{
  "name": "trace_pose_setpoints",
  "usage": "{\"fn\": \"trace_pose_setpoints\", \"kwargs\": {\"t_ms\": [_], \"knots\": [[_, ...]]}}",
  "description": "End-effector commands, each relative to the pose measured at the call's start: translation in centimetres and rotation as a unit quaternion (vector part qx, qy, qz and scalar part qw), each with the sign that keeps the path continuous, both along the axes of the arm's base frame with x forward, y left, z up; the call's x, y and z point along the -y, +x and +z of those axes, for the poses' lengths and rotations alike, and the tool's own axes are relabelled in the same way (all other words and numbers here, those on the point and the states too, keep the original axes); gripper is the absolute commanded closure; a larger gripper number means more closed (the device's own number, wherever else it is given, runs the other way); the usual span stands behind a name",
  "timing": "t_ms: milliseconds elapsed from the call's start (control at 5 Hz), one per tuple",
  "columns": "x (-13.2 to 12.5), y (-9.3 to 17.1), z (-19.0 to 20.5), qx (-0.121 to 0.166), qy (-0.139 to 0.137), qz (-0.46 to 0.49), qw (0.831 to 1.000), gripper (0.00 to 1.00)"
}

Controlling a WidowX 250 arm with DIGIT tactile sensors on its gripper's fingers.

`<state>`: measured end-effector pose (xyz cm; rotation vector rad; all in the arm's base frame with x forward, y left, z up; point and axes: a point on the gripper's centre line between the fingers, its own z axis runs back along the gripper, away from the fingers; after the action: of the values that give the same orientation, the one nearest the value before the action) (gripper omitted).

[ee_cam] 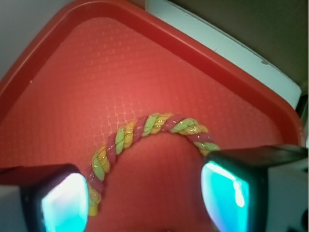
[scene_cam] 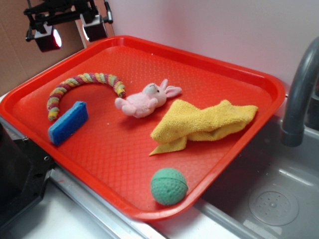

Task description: Grab the multicolored rope.

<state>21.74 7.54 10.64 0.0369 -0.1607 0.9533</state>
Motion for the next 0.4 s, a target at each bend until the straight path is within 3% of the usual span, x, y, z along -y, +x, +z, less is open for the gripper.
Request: {"fn": "trace_pose_setpoints", "kwargs": {"t_ms": [0,200], "knots": [[-0.8,0.3,1.3,0.023,0.007,0.006,1.000,0.00],[-0.9,1.7,-1.8,0.015,0.007,0.089,0.996,0.00]]}}
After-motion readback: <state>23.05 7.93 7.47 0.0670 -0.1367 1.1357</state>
